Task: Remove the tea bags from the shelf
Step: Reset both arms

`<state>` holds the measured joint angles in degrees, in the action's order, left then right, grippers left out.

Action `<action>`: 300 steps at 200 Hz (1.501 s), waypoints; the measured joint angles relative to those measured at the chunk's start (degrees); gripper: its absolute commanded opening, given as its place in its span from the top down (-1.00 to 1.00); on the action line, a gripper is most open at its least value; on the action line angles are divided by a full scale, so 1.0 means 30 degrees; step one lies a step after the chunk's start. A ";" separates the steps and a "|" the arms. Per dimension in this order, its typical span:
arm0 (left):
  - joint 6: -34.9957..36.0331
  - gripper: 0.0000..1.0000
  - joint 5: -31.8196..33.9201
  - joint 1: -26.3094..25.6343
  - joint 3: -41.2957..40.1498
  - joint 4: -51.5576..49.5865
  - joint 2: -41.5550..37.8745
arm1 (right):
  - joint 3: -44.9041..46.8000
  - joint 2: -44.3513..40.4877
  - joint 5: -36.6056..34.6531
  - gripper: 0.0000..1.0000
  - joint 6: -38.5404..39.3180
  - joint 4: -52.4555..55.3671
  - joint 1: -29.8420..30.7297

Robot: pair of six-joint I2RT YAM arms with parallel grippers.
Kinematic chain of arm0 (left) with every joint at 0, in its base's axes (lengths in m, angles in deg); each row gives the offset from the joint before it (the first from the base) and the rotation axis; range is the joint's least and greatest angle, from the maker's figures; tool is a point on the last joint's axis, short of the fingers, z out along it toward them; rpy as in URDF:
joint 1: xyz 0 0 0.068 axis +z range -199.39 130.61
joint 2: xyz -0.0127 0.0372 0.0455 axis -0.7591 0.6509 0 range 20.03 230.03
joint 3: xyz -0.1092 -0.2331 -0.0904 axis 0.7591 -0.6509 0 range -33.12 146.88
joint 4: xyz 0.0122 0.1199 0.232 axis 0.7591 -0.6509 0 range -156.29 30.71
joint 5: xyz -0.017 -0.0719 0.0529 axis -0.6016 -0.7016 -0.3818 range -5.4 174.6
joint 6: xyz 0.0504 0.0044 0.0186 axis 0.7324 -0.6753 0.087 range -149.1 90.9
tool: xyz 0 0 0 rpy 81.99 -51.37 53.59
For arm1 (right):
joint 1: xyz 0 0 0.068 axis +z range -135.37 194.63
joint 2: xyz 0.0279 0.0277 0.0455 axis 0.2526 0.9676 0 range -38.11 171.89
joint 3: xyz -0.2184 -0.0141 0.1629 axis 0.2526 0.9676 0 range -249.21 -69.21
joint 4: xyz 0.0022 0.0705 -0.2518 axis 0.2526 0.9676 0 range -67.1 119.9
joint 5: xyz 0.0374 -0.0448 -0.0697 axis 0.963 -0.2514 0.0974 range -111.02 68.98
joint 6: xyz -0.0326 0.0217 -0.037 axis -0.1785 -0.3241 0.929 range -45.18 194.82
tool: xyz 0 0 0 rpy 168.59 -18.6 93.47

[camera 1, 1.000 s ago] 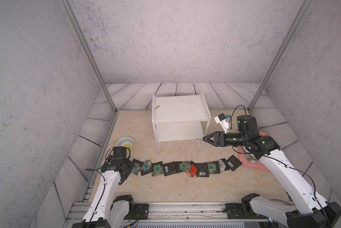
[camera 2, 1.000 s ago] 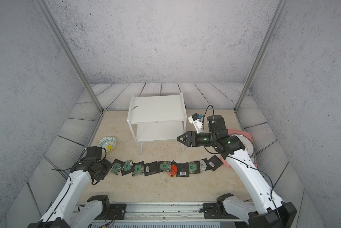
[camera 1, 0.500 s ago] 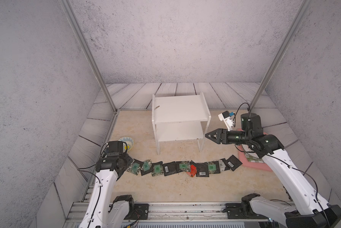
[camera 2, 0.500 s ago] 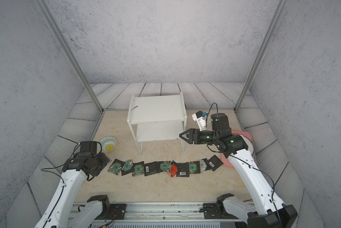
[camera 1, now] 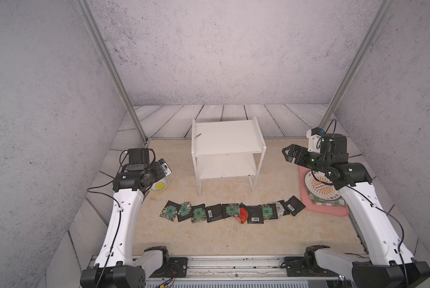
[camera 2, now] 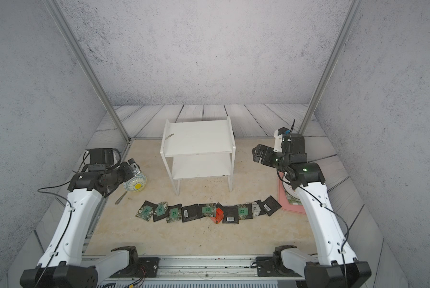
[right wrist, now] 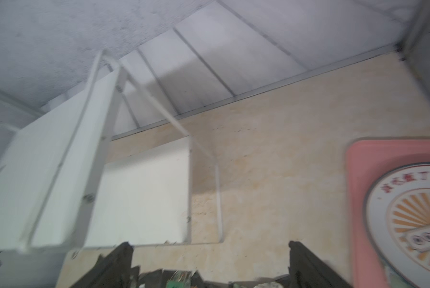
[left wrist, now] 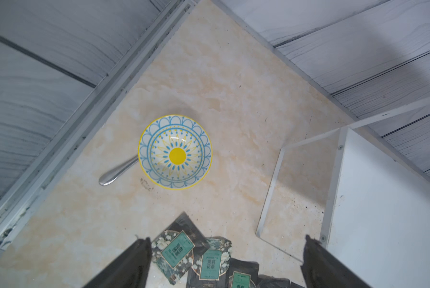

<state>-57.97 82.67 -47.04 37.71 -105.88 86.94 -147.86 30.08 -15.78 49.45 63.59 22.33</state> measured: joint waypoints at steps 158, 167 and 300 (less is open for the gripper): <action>0.7016 -1.00 0.5297 -0.0321 -1.1227 1.9657 0.6127 | 1.4513 0.5049 -1.6167 -0.98 0.5107 -1.7974 -0.0758; 0.7031 -1.00 0.5202 -0.0321 -1.1555 2.0866 0.6171 | 1.4943 0.5253 -1.5540 -0.98 0.5530 -1.8578 -0.0772; 0.8670 -0.97 0.2987 -0.0707 -1.4979 2.9062 0.7060 | 1.8061 0.6659 -0.6207 -0.98 0.6900 -2.7030 -0.1931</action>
<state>-31.96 91.63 -49.16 -7.23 -18.69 108.12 -93.68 50.05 -34.41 70.15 -17.50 16.54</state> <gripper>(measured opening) 0.985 0.990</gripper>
